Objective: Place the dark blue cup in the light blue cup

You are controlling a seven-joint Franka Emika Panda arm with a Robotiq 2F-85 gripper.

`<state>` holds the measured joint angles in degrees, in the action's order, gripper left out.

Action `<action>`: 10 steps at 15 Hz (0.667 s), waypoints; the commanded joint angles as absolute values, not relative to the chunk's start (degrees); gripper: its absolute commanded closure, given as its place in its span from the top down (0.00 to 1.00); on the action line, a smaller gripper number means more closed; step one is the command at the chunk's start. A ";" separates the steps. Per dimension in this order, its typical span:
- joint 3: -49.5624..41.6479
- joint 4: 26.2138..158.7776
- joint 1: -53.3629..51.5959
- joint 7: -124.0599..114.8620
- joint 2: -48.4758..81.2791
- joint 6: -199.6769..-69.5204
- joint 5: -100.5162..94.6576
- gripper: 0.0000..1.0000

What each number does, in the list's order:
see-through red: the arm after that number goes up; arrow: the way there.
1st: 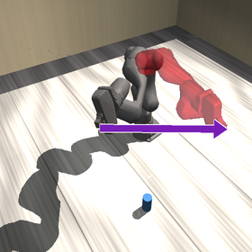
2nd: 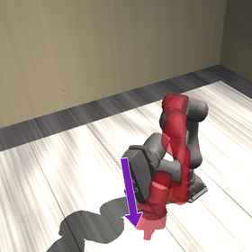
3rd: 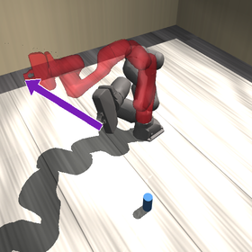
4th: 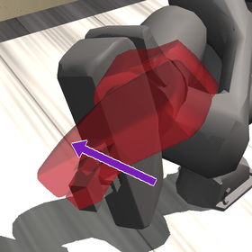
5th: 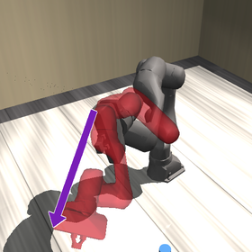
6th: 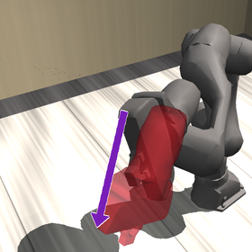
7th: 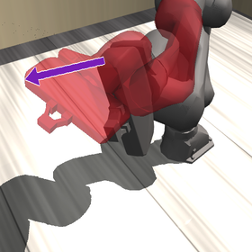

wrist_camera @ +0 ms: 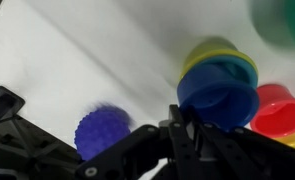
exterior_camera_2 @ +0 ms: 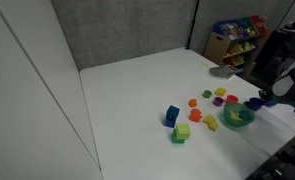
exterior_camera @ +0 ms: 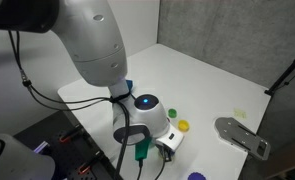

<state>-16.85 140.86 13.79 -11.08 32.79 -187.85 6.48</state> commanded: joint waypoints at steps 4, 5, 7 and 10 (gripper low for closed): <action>-12.77 139.52 17.96 -9.42 33.22 -188.59 7.13 0.05; -12.15 139.50 18.48 -9.40 33.18 -188.63 7.07 0.05; -11.02 139.53 19.56 -9.38 33.07 -188.55 7.01 0.05; -9.80 139.69 21.31 -9.35 32.43 -188.32 6.97 0.36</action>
<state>-11.62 140.23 18.73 -11.07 32.84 -187.86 6.48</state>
